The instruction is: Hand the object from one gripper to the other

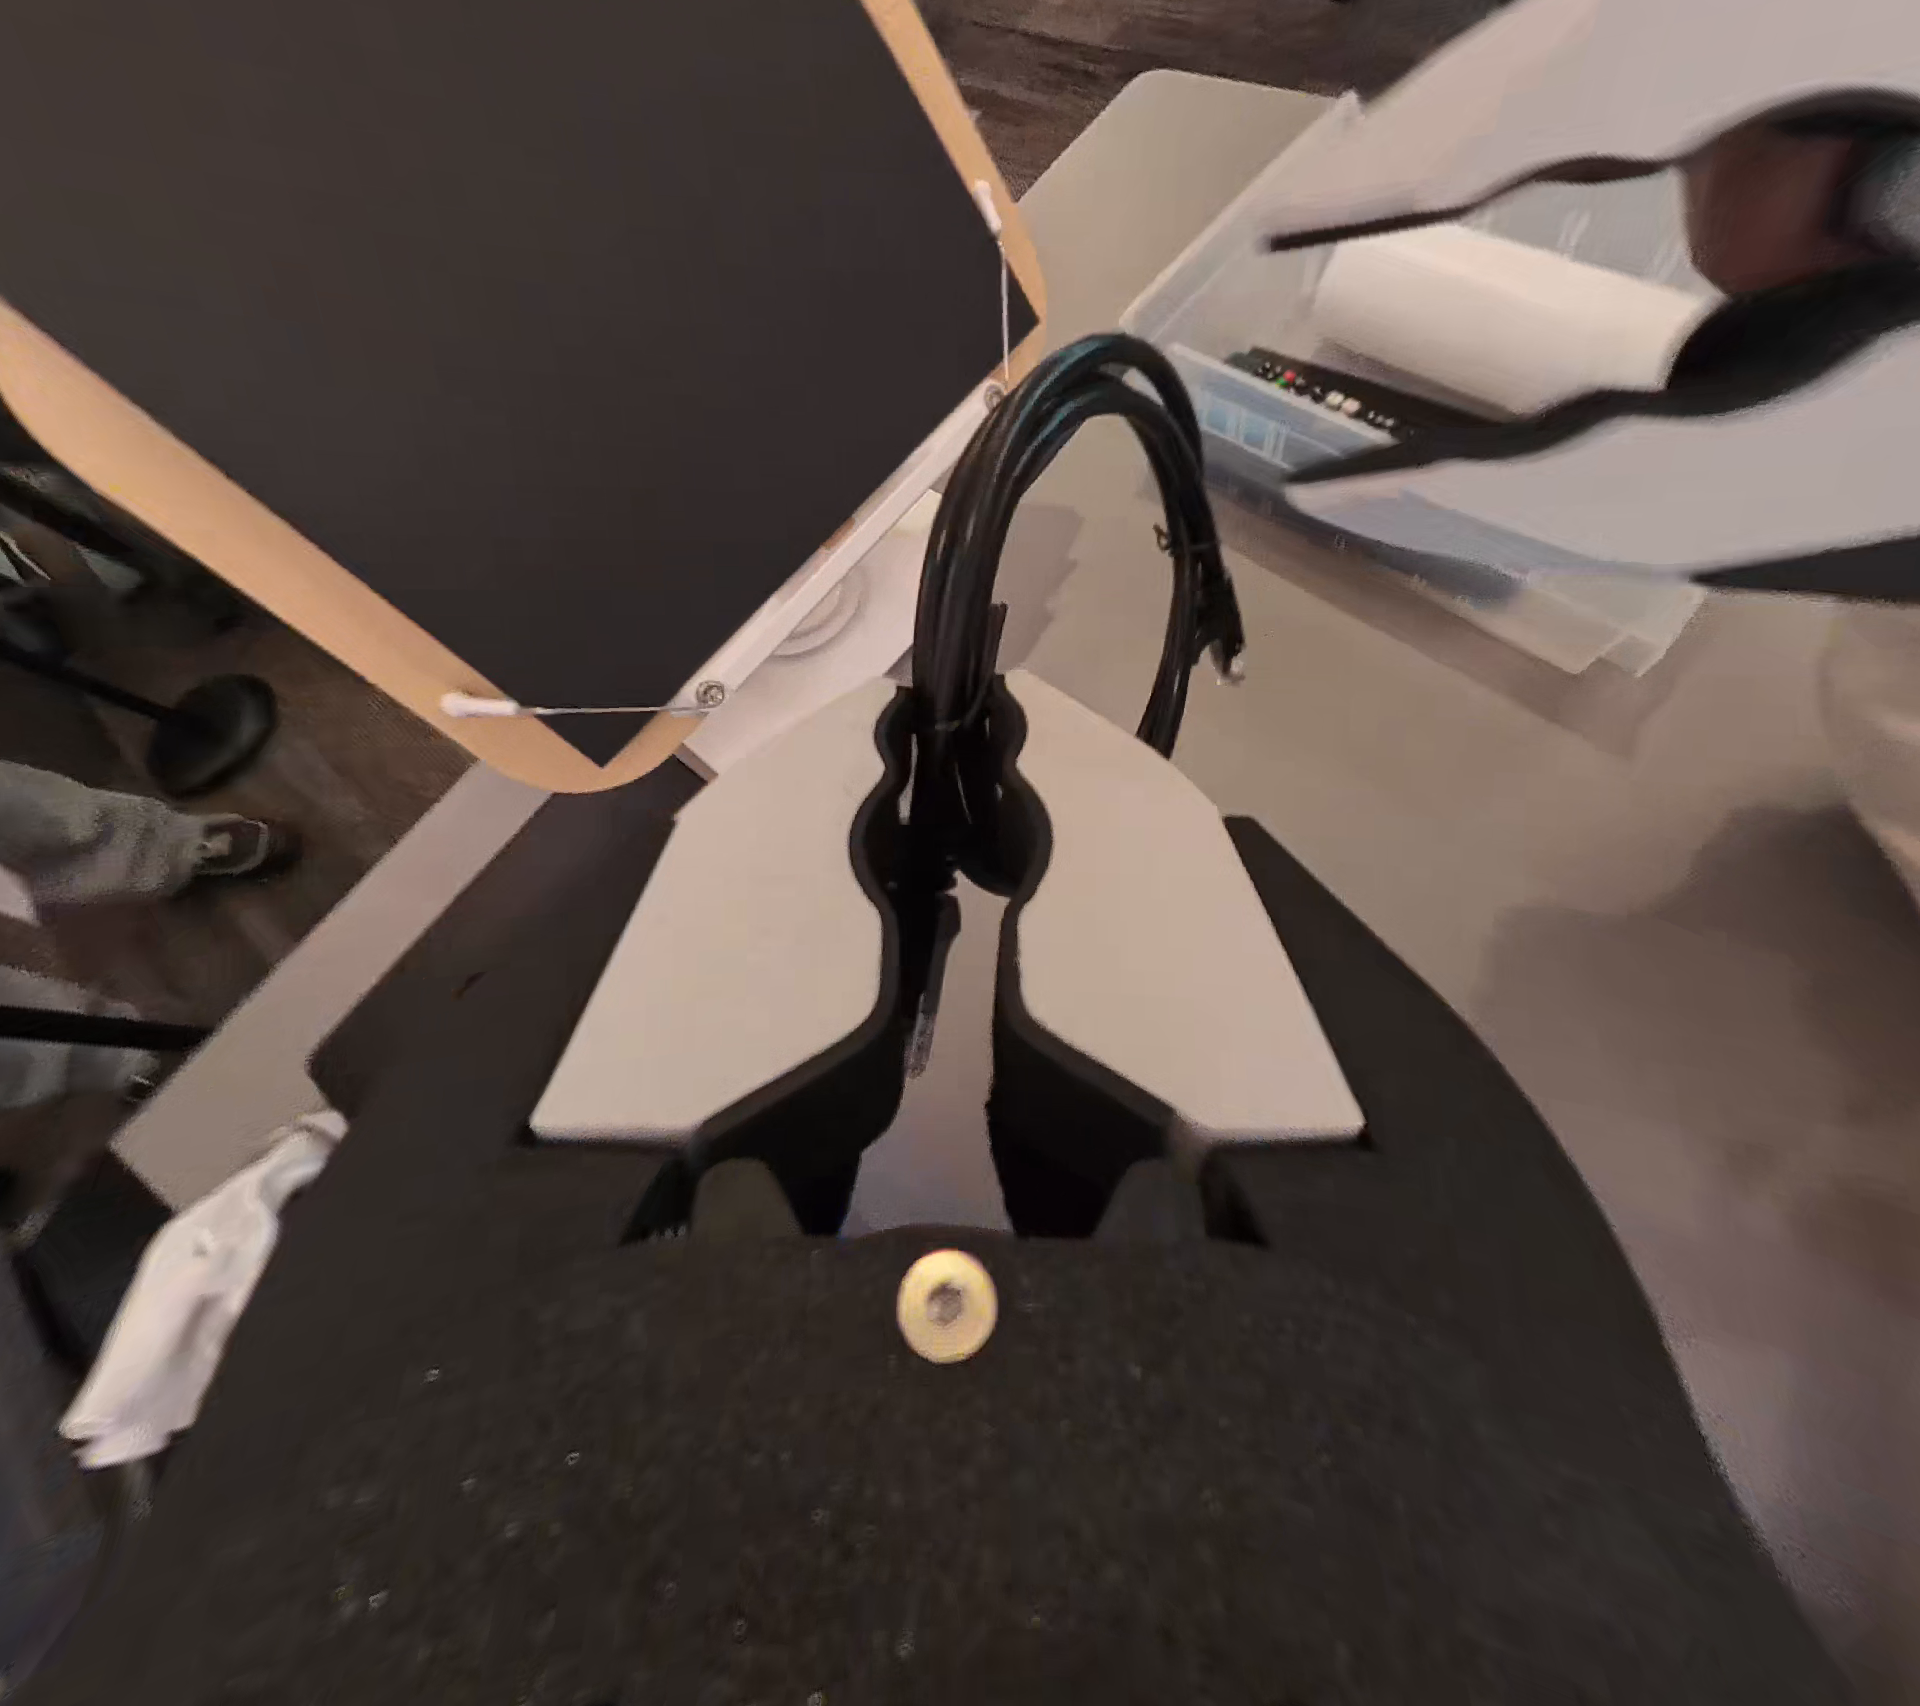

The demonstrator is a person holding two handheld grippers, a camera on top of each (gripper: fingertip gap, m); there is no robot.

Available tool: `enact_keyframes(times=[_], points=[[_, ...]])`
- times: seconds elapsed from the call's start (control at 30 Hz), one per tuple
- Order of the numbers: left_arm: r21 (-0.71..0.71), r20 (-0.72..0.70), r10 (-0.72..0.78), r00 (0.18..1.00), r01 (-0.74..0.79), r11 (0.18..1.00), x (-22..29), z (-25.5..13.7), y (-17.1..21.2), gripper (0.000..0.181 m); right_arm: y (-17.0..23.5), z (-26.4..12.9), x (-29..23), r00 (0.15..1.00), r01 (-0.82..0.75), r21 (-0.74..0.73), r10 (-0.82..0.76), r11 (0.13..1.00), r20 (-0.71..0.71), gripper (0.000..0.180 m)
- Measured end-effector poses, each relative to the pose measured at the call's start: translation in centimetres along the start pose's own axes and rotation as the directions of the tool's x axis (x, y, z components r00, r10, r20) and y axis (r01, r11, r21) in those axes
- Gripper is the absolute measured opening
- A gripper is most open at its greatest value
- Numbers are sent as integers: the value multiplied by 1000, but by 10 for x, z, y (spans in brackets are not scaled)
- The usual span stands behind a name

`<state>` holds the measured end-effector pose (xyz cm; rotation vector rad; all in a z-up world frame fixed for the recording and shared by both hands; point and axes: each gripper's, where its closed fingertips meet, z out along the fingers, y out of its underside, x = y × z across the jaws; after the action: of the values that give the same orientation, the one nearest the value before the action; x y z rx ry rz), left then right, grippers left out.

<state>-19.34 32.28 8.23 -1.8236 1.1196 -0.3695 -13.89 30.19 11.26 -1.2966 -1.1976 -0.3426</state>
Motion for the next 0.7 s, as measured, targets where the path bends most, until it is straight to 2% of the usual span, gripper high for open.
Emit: enact_keyframes(times=[0.13,0.2,0.37,0.5,0.53,0.6,0.67,0.7], points=[[13,-13,-174,985,174,985,-18,7,5,13,-18,-9,-12,992,123,124,-119,985,-40,43],[24,-36,-256,966,257,966,-25,8,7,13,-20,-2,-28,989,146,135,-148,980,1,54],[45,-40,-341,939,342,939,-37,3,12,13,-5,42,-63,954,301,51,-300,952,-21,71],[71,-51,-368,928,371,926,-42,-4,12,13,11,77,-70,897,421,-21,-419,907,-141,72],[74,-51,-369,928,372,925,-43,-5,12,13,12,82,-70,882,440,-18,-436,898,-179,68],[78,-51,-369,928,373,925,-43,-7,12,13,14,86,-63,832,496,-49,-491,867,-259,48],[83,-55,-366,929,370,925,-42,-9,11,13,11,83,-59,792,546,-42,-532,837,-299,7],[90,-59,-365,929,369,925,-41,-10,9,13,9,81,-59,796,546,-23,-527,838,-299,7]])
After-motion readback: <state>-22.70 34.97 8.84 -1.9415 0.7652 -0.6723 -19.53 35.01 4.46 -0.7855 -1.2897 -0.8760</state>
